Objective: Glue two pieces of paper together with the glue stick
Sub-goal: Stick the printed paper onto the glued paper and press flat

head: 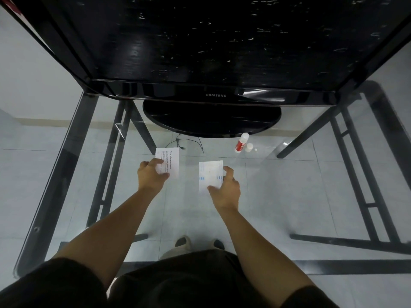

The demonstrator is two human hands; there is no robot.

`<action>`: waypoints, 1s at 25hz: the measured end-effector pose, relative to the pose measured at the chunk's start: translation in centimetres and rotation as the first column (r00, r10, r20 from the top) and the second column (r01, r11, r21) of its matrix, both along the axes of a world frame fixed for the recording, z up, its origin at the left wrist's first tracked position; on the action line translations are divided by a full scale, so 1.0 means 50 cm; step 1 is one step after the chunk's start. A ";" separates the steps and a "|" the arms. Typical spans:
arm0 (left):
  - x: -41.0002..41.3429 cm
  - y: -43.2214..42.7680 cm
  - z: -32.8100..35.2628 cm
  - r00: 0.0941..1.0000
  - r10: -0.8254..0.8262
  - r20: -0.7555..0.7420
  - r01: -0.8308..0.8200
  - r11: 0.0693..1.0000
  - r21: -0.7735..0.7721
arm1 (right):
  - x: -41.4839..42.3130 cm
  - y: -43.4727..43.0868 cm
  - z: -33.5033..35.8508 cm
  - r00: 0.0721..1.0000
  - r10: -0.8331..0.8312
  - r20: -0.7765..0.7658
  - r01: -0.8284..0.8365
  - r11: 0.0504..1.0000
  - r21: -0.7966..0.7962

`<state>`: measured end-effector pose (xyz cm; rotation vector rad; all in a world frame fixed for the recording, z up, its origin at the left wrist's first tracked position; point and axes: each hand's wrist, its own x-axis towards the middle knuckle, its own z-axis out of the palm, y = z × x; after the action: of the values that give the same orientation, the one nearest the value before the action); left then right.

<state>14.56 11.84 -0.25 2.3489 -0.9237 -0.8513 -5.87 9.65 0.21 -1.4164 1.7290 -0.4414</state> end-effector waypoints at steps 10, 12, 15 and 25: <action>-0.078 0.045 -0.017 0.894 -0.380 0.236 0.397 0.917 -0.027 | -0.100 -0.003 0.003 0.948 -0.205 0.242 0.227 0.972 -0.066; -0.113 0.042 -0.020 0.891 -0.396 0.221 0.416 0.908 -0.050 | -0.127 -0.001 0.009 0.932 -0.238 0.272 0.270 0.959 -0.086; -0.162 0.032 -0.024 0.887 -0.416 0.199 0.435 0.898 -0.061 | -0.156 0.000 0.018 0.917 -0.292 0.270 0.329 0.939 -0.102; -0.228 0.023 -0.032 0.866 -0.438 0.241 0.461 0.886 -0.044 | -0.162 -0.002 0.045 0.937 -0.284 0.202 0.326 0.918 -0.225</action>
<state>3.18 12.99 -1.83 2.2023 -1.6191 -0.6885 -13.96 9.56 2.44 -1.2405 1.8091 -0.9578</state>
